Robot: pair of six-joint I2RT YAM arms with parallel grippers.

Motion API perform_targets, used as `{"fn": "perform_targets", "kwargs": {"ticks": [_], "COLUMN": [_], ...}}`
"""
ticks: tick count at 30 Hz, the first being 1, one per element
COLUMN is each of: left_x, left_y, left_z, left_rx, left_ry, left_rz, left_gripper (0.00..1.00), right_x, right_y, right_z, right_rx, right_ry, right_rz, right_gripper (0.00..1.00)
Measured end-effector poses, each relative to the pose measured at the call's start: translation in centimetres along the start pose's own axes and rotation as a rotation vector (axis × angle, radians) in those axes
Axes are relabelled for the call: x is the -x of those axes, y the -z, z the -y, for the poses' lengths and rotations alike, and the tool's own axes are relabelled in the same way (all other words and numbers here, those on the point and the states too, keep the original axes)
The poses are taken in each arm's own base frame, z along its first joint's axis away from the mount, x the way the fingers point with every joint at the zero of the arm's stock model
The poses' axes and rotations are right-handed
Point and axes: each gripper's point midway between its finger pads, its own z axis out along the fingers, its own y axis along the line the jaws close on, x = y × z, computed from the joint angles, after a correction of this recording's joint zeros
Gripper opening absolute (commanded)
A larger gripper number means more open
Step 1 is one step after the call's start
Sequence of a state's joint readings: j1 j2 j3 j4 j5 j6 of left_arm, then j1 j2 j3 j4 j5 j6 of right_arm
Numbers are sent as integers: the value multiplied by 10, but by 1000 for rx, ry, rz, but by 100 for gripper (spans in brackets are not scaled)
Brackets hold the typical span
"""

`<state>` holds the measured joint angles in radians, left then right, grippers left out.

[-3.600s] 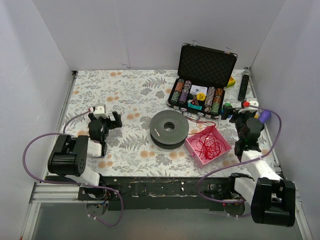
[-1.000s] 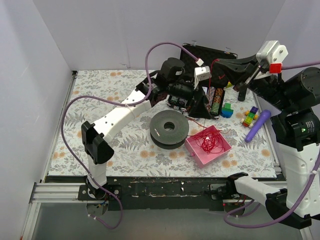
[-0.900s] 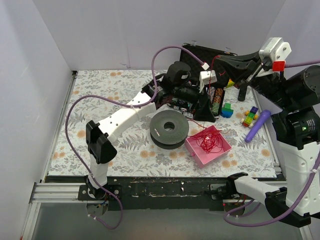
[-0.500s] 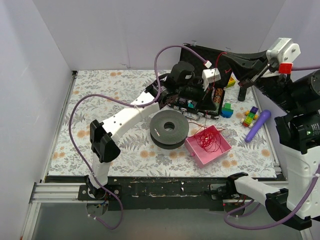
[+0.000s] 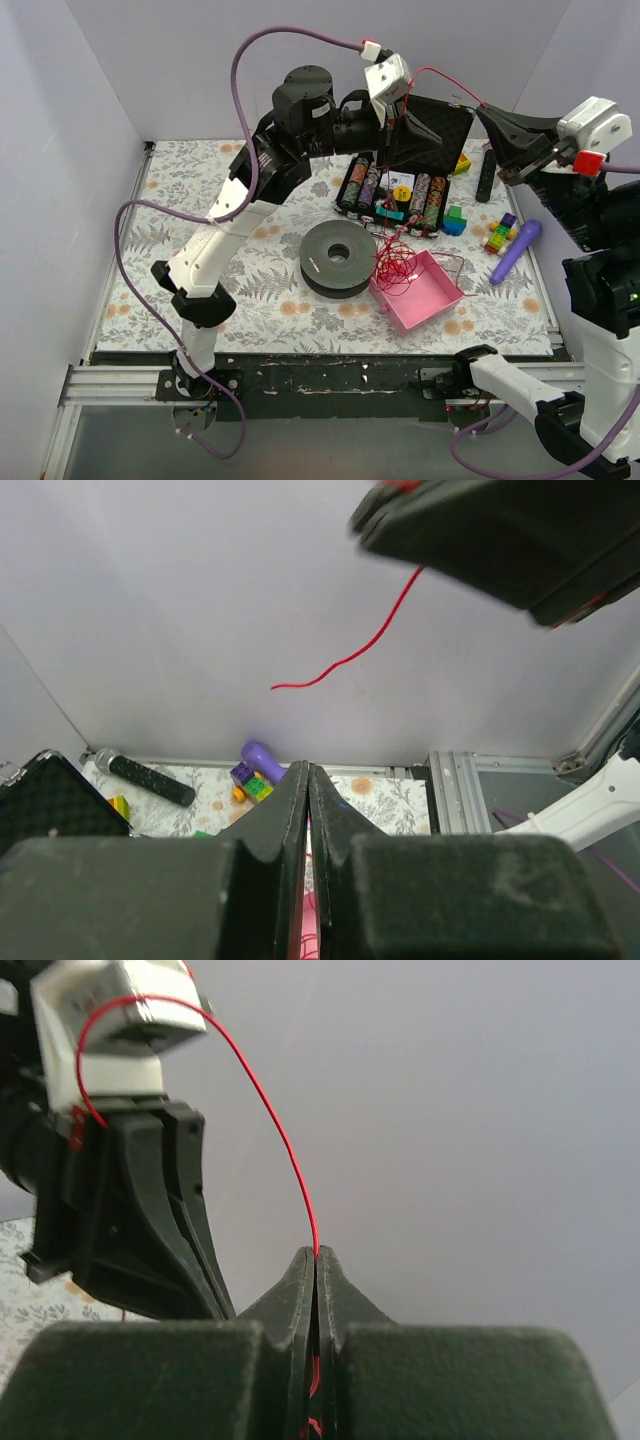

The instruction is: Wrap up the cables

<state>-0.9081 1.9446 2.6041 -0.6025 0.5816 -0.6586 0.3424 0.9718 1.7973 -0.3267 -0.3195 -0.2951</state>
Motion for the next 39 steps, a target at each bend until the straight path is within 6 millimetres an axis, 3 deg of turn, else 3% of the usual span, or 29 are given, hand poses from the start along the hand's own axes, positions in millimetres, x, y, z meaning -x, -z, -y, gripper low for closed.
{"fn": "perform_targets", "kwargs": {"ticks": [4, 8, 9, 10, 13, 15, 19, 22, 25, 27, 30, 35, 39], "left_x": [16, 20, 15, 8, -25, -47, -74, -76, -72, -72, -71, -71, -69], "left_y": [7, 11, 11, 10, 4, 1, 1, 4, 6, 7, 7, 7, 7], "left_z": [0, -14, -17, -21, -36, -46, -65, -76, -83, -85, -87, -86, -86], "left_rx": [28, 106, 123, 138, 188, 228, 317, 380, 420, 436, 443, 444, 443], "left_ry": [-22, -64, -65, -59, -23, 2, 25, 24, 16, 15, 15, 15, 18], "left_rz": [27, 33, 21, 2, -70, -120, -178, -181, -167, -167, -166, -165, -160], "left_gripper": [0, 0, 0, 0, 0, 0, 0, 0, 0, 0, 0, 0, 0], "right_x": [-28, -72, -86, -101, -160, -206, -304, -345, -360, -361, -362, -383, -394], "right_y": [-3, -7, -8, -9, -6, 2, 33, 63, 85, 97, 106, 102, 84], "right_z": [4, 0, -3, -6, -22, -37, -76, -105, -131, -150, -174, -190, -189], "right_rx": [-34, -43, -41, -39, -24, -13, 25, 61, 127, 190, 281, 316, 321], "right_ry": [-4, -31, -42, -56, -127, -186, -314, -395, -460, -497, -536, -547, -543], "right_rz": [-68, -171, -202, -237, -370, -484, -776, -928, -974, -958, -896, -825, -774], "right_gripper": [1, 1, 6, 22, 52, 66, 69, 69, 75, 82, 85, 86, 86]}}
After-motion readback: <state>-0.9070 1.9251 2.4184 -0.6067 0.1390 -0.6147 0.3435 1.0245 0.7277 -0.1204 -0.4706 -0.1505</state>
